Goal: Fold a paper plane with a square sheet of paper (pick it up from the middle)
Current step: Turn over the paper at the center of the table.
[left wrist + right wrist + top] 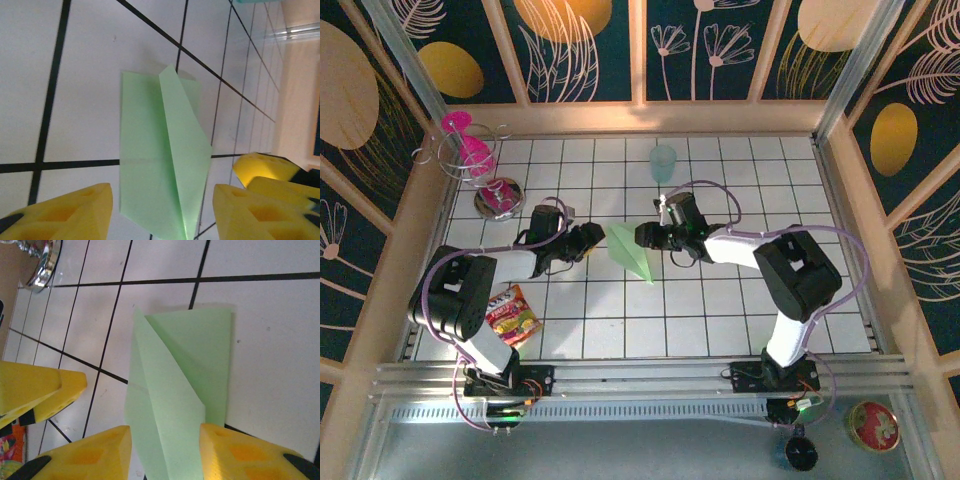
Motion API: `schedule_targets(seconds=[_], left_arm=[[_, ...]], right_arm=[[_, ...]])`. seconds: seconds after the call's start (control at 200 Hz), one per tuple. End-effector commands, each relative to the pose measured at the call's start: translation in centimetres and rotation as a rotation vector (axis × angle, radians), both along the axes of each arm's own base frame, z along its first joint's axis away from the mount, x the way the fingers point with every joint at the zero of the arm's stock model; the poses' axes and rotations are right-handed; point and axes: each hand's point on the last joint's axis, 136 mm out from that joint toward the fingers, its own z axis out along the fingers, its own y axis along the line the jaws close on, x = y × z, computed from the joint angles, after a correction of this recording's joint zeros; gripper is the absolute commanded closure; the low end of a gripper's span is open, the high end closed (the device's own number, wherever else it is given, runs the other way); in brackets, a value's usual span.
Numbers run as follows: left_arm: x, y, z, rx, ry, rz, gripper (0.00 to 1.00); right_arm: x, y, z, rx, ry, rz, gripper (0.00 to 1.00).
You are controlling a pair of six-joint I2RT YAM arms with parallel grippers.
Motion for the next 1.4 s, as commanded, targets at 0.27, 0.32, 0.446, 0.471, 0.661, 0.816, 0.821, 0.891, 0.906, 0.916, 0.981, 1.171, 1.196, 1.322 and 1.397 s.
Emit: schedule_targets(seconds=[0.27, 0.32, 0.446, 0.471, 0.661, 0.816, 0.821, 0.891, 0.906, 0.916, 0.981, 1.171, 1.196, 1.322, 1.397], left_arm=[[0.5, -1.0, 1.1, -0.074, -0.020, -0.004, 0.44], [0.5, -1.1, 1.1, -0.076, -0.017, -0.007, 0.44], [0.4, -1.2, 1.0, -0.080, -0.012, -0.009, 0.44], [0.4, -1.1, 1.1, -0.080, -0.014, -0.008, 0.44], [0.4, -1.3, 1.9, -0.092, -0.034, -0.023, 0.45], [0.8, -1.5, 3.7, -0.101, -0.093, -0.032, 0.45], [0.8, -1.5, 3.8, -0.102, -0.097, -0.034, 0.45], [1.0, -1.7, 5.3, -0.126, -0.139, -0.042, 0.44], [1.1, -1.8, 5.7, -0.133, -0.150, -0.044, 0.44], [1.1, -1.9, 5.9, -0.139, -0.156, -0.047, 0.43], [1.0, -2.2, 7.6, -0.185, -0.199, -0.059, 0.42], [0.1, -3.1, 12.4, -0.334, -0.334, -0.105, 0.38], [-0.1, -3.2, 12.8, -0.344, -0.345, -0.111, 0.37], [-0.8, -4.3, 13.6, -0.374, -0.371, -0.165, 0.37], [-1.1, -4.9, 14.0, -0.396, -0.389, -0.196, 0.37]], right_arm=[[0.5, 1.1, -2.1, -0.008, 0.036, 0.079, 0.65], [0.3, 1.4, -1.7, 0.015, 0.035, 0.095, 0.68], [0.0, 1.7, -0.8, 0.058, 0.019, 0.110, 0.77], [0.0, 1.7, -0.8, 0.059, 0.017, 0.109, 0.79], [0.4, 1.6, 0.1, 0.068, -0.017, 0.095, 0.98], [0.6, 1.4, 3.4, 0.157, -0.093, 0.082, 1.00], [0.6, 1.4, 3.5, 0.161, -0.095, 0.081, 1.00], [0.8, 1.2, 5.6, 0.229, -0.125, 0.075, 1.00], [0.8, 1.2, 6.1, 0.244, -0.132, 0.075, 1.00], [0.9, 1.2, 6.5, 0.255, -0.137, 0.075, 1.00], [0.9, 1.0, 8.3, 0.320, -0.155, 0.073, 1.00], [0.5, 0.3, 12.4, 0.503, -0.163, 0.081, 1.00], [0.4, 0.2, 12.7, 0.519, -0.159, 0.082, 1.00], [-0.1, 0.1, 14.4, 0.584, -0.159, 0.096, 1.00], [-0.4, 0.1, 15.1, 0.616, -0.153, 0.104, 1.00]])
